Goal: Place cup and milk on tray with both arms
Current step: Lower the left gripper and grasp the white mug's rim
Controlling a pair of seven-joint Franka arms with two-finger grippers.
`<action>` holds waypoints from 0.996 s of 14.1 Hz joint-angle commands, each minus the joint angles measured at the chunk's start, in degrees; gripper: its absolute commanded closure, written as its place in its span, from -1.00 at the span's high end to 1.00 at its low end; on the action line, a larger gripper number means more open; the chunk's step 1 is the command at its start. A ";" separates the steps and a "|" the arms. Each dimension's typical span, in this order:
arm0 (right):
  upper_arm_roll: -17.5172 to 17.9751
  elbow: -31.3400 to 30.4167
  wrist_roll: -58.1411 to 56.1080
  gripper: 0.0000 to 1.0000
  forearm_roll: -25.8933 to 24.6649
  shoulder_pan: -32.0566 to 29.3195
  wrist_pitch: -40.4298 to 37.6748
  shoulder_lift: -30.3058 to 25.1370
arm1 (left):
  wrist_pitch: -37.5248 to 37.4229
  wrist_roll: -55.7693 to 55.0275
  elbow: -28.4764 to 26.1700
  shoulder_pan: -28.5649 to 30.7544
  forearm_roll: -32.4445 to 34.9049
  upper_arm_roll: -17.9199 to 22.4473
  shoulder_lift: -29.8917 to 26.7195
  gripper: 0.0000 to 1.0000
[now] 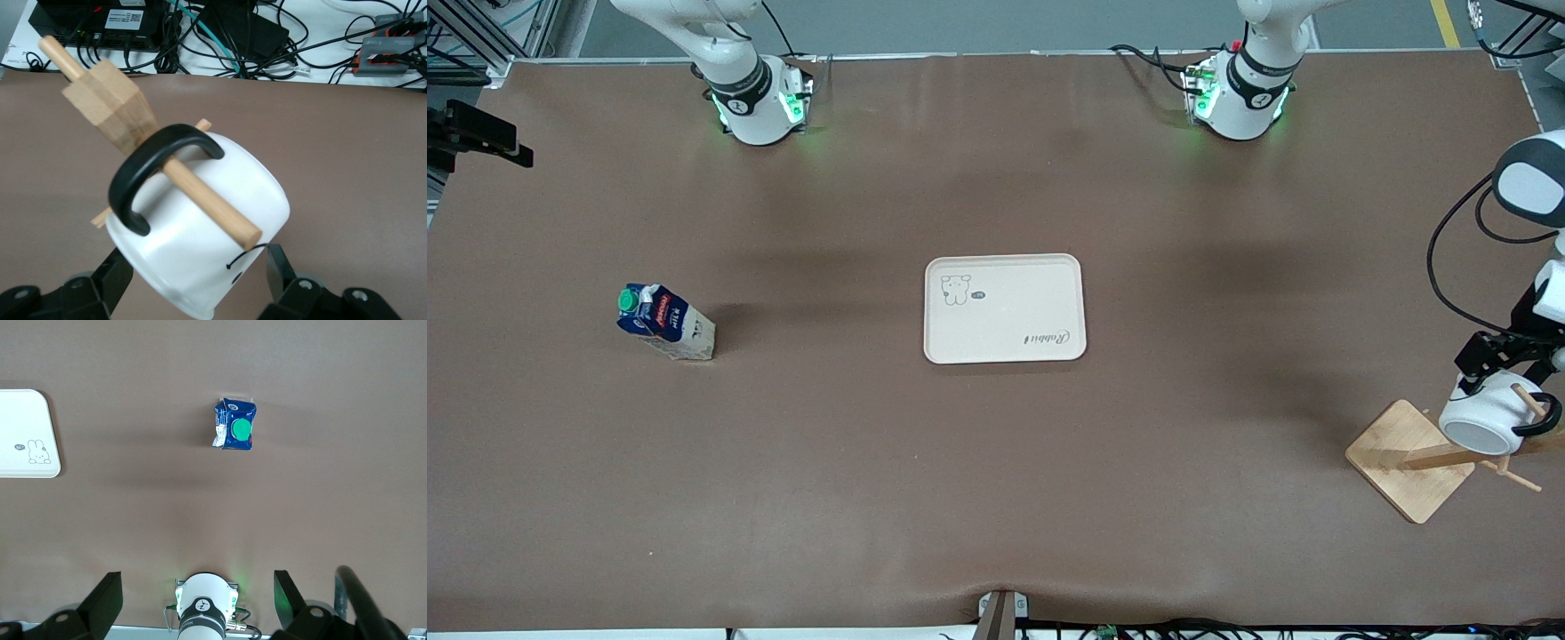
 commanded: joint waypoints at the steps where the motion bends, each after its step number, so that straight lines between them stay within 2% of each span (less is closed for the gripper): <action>1: 0.61 -0.08 0.16 1.00 1.16 -1.30 -0.49 -0.19 | 1.54 1.42 0.63 0.08 -2.12 -1.36 0.38 0.60; 5: 0.61 -0.08 0.16 1.00 1.16 -1.30 -0.49 -0.19 | 1.81 1.42 0.63 0.00 -2.12 -1.46 0.38 0.16; 7: 0.61 -0.08 0.08 1.00 1.16 -1.30 -0.40 -0.19 | 1.81 1.76 0.54 0.00 -2.12 -1.54 0.12 -0.35; 9: 0.61 -0.08 0.08 1.00 1.16 -1.30 -0.40 -0.10 | 1.81 1.94 0.54 0.00 -2.12 -1.81 -0.06 -0.71; 11: 0.61 -0.08 0.16 1.00 1.16 -1.30 -0.40 -0.10 | 1.81 1.94 0.63 0.00 -2.12 -2.25 -0.14 -0.90; 14: 0.61 -0.08 0.08 1.00 1.16 -1.30 -0.40 -0.10 | 1.81 1.94 1.16 0.00 -2.12 -2.60 -0.14 -1.00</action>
